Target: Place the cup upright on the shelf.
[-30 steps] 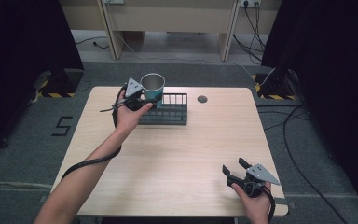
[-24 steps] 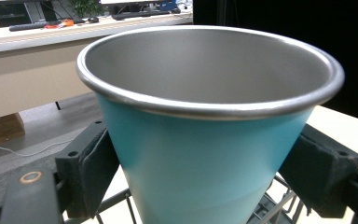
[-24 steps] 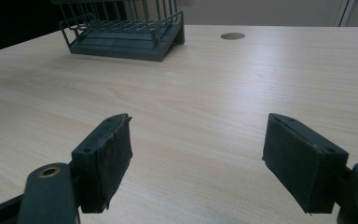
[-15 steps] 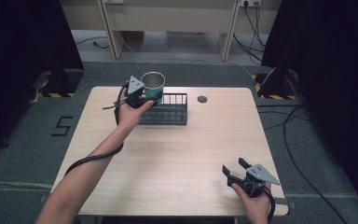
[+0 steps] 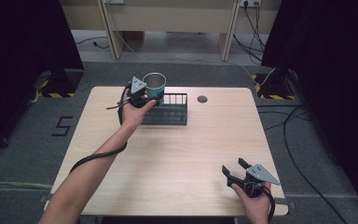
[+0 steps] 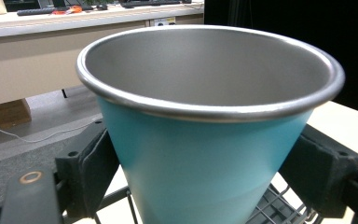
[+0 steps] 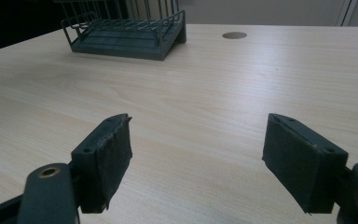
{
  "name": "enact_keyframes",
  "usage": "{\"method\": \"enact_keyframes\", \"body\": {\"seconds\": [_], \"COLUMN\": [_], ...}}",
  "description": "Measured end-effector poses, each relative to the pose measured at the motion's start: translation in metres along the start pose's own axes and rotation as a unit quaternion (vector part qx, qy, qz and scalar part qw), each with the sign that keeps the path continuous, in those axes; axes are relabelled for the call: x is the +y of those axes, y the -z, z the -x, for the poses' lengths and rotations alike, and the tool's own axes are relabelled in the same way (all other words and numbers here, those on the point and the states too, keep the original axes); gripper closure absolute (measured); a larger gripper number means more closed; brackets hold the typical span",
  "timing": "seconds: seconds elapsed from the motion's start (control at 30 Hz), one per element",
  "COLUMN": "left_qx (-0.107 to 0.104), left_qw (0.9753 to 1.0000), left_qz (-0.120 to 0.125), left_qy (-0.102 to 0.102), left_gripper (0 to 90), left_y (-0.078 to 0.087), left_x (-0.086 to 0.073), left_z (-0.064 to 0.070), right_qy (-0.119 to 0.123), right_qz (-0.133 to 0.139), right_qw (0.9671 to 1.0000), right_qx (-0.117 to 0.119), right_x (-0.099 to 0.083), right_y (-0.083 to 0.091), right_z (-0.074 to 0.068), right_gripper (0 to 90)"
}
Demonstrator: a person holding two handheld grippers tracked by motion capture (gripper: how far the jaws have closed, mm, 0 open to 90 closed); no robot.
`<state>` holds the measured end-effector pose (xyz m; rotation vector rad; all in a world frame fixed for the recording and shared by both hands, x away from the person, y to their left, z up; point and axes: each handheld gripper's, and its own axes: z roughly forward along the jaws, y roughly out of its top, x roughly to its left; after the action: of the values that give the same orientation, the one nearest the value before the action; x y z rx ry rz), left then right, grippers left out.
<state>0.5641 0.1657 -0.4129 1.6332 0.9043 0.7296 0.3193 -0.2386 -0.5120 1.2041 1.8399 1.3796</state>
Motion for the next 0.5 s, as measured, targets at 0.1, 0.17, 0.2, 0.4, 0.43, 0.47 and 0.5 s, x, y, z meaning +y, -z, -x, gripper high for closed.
{"method": "enact_keyframes", "body": {"seconds": [0.1, 0.17, 0.2, 0.4, 0.43, 0.47, 0.5], "left_qx": [0.0, 0.0, -0.001, -0.002, -0.002, -0.002, -0.003], "left_qw": [1.0, 1.0, 1.0, 1.0, 1.0, 1.0, 0.9999], "left_qz": [-0.002, -0.002, -0.002, -0.007, -0.008, -0.009, -0.01], "left_qy": [0.0, 0.0, -0.001, -0.002, -0.003, -0.003, -0.003], "left_gripper": [16.6, 16.6, 16.6, 16.6, 16.6, 16.6, 16.6], "left_y": [-0.003, -0.004, -0.005, -0.01, -0.01, -0.011, -0.011], "left_x": [0.0, 0.0, 0.0, -0.001, -0.002, -0.003, -0.004], "left_z": [0.001, 0.002, 0.003, 0.006, 0.007, 0.007, 0.007], "right_qy": [0.0, 0.0, 0.0, 0.0, 0.0, 0.0, 0.0], "right_qz": [0.0, 0.0, 0.0, 0.0, 0.0, 0.0, 0.001], "right_qw": [1.0, 1.0, 1.0, 1.0, 1.0, 1.0, 1.0], "right_qx": [0.0, 0.0, 0.0, 0.001, 0.001, 0.001, 0.001], "right_x": [0.0, 0.0, 0.0, 0.0, 0.0, 0.0, 0.0], "right_y": [0.0, 0.0, 0.0, 0.0, 0.0, 0.0, 0.0], "right_z": [0.0, 0.0, 0.0, 0.0, 0.0, 0.0, 0.0], "right_gripper": [24.2, 24.2, 24.2, 24.2, 24.2, 24.2, 24.2]}}
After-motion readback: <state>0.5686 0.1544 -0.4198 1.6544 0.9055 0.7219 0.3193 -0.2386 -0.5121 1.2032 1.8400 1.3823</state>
